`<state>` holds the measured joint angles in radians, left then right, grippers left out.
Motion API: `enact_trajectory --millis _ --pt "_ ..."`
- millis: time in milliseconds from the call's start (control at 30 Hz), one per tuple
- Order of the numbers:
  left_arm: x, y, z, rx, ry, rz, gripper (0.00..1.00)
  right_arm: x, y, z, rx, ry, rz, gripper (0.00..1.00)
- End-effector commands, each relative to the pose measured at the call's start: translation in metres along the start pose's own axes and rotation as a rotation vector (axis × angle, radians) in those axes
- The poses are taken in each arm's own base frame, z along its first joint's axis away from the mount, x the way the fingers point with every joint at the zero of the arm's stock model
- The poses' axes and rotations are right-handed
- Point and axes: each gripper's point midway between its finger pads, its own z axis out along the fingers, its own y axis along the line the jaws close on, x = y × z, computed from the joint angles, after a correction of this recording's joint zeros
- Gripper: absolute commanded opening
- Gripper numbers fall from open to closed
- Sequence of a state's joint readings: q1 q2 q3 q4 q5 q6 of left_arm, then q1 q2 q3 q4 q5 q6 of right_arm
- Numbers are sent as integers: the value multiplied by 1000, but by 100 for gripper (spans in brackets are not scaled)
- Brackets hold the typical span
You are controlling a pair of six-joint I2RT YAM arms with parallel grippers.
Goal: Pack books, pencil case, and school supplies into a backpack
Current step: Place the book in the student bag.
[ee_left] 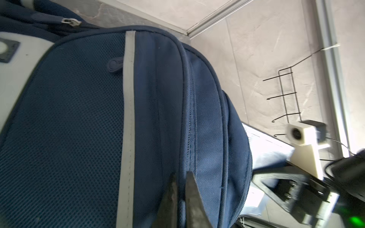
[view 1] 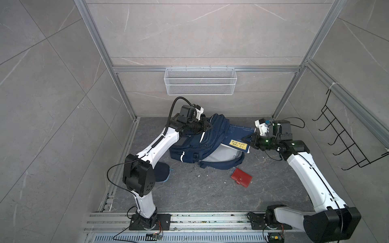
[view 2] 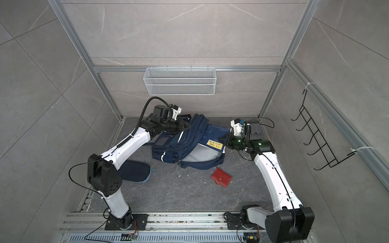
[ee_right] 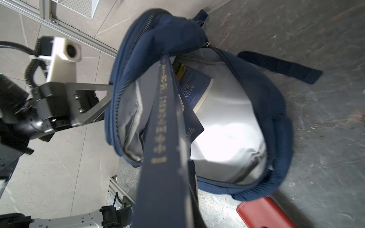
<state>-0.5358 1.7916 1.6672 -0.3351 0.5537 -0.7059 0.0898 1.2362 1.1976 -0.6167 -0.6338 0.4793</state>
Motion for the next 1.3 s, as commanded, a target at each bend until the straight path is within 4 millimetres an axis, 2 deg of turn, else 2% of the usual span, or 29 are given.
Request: enact_trajectory --millis 0,267,467,600,767,967,1133,1267 --pt "-25 -119 -47 303 -128 210 0 -9 10 13 -75 -12 -29 0" --pt "-22 -146 -45 401 -128 241 0 -11 5 59 -105 48 -41 0" --pt "-20 -158 -41 455 -128 233 0 -7 5 91 -131 89 -23 0" --pt "-16 -163 -35 477 -120 231 0 -1 -4 111 -125 105 18 0" --pt "-12 -169 -28 502 -111 224 0 7 -20 137 -89 115 68 0" --pt "-9 -168 -23 499 -106 213 0 19 -56 163 -2 136 147 0" --pt "-7 -163 -19 491 -111 197 0 34 -81 177 55 158 201 0" --pt "-7 -160 -15 487 -115 183 0 40 -95 184 94 161 219 13"
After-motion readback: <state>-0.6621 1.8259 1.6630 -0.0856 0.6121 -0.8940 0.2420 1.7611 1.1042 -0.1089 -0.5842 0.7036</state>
